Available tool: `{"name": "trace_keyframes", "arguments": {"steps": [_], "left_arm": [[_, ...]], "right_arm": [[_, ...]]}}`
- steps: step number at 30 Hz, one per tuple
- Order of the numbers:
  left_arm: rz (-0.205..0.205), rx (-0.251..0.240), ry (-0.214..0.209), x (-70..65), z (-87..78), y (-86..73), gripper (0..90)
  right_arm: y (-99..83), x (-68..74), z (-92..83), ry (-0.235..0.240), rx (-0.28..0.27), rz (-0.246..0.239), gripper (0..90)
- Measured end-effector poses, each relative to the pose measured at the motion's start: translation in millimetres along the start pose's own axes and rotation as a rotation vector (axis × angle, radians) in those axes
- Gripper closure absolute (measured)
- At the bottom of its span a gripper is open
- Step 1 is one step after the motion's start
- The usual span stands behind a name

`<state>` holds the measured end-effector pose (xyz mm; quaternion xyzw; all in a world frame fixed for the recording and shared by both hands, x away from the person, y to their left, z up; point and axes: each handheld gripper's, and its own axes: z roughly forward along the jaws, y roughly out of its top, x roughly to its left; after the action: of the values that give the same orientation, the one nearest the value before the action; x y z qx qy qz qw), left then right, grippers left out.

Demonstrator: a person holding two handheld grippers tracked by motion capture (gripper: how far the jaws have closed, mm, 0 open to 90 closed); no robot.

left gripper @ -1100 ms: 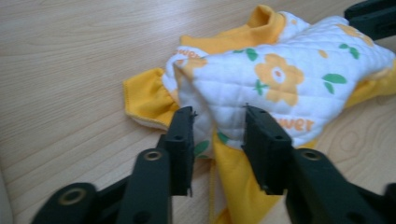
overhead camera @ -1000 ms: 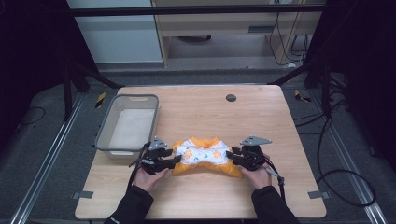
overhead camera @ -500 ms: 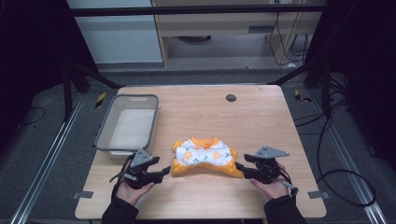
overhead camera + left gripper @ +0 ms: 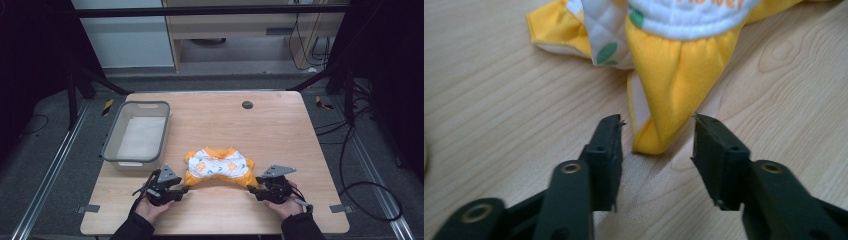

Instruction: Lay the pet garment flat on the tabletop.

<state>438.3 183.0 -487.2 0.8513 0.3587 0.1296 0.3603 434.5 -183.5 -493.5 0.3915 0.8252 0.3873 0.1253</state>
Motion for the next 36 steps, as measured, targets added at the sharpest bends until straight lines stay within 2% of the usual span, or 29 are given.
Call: {"name": "trace_keyframes", "arguments": {"steps": [1,3,5,7,8,11,14,17,18,19,22,24,25,26,27,28,30,31,33,36], "left_arm": [[0.000,0.000,0.000,0.0,0.0,0.0,57.9],[0.010,0.014,-0.001,-0.4,2.5,-0.1,61.1],[0.029,0.011,0.016,-1.8,2.8,0.3,73.1],[0.022,0.011,0.002,-1.5,2.2,1.3,81.0],[0.019,0.011,-0.008,-1.4,1.7,1.8,85.8],[0.013,-0.001,-0.028,-1.5,-4.0,4.2,86.9],[-0.003,-0.055,-0.050,-1.0,-17.3,8.9,87.0],[-0.017,-0.115,-0.085,-2.4,-39.4,13.2,87.1],[-0.016,-0.123,-0.097,-3.2,-44.6,13.7,87.1],[-0.015,-0.136,-0.111,-5.5,-52.8,14.0,87.1],[-0.016,-0.142,-0.154,-11.4,-68.8,12.0,87.1],[-0.030,-0.124,-0.179,-13.6,-72.2,8.1,87.1],[-0.035,-0.102,-0.180,-14.4,-71.6,4.7,87.0],[-0.047,-0.078,-0.176,-14.8,-68.7,0.5,86.7],[-0.049,-0.056,-0.171,-14.5,-65.9,-2.8,86.7],[-0.061,-0.006,-0.160,-13.1,-54.3,-10.4,86.3],[-0.068,0.013,-0.156,-12.5,-47.8,-13.2,85.9],[-0.063,0.030,-0.139,-12.1,-40.1,-15.4,80.5],[-0.050,0.059,-0.126,-11.7,-32.2,-16.5,79.2],[-0.035,0.048,-0.099,-12.9,-29.2,-16.9,69.8]], "right_arm": [[0.0,0.0,0.0,0.000,0.000,0.000,51.9],[0.4,0.5,2.1,0.004,0.013,-0.003,57.6],[1.9,0.8,3.0,0.000,0.015,-0.005,66.8],[3.4,0.3,2.2,0.007,0.013,-0.004,76.5],[5.1,0.3,-0.7,0.016,0.015,-0.002,84.2],[8.3,0.2,-6.5,0.035,-0.001,-0.006,86.3],[10.7,0.8,-12.4,0.046,-0.018,-0.004,86.5],[16.4,2.4,-30.6,0.072,-0.070,0.003,86.4],[17.6,3.4,-35.5,0.084,-0.083,0.009,86.4],[20.6,6.0,-47.9,0.113,-0.108,0.019,86.2],[21.9,9.3,-57.6,0.139,-0.124,0.024,86.1],[19.2,13.9,-66.9,0.171,-0.123,0.031,86.0],[16.3,15.4,-68.5,0.175,-0.120,0.028,85.7],[8.7,15.9,-66.3,0.169,-0.086,0.034,85.0],[8.7,15.9,-66.3,0.169,-0.086,0.034,85.0],[1.1,13.9,-58.4,0.153,-0.037,0.043,83.8],[-1.1,13.0,-54.6,0.142,-0.021,0.044,82.8],[-5.9,11.4,-43.5,0.098,0.008,0.037,78.4],[-6.9,11.4,-40.7,0.082,0.013,0.033,78.0],[-10.5,10.0,-31.2,0.054,0.037,0.024,74.0]]}}
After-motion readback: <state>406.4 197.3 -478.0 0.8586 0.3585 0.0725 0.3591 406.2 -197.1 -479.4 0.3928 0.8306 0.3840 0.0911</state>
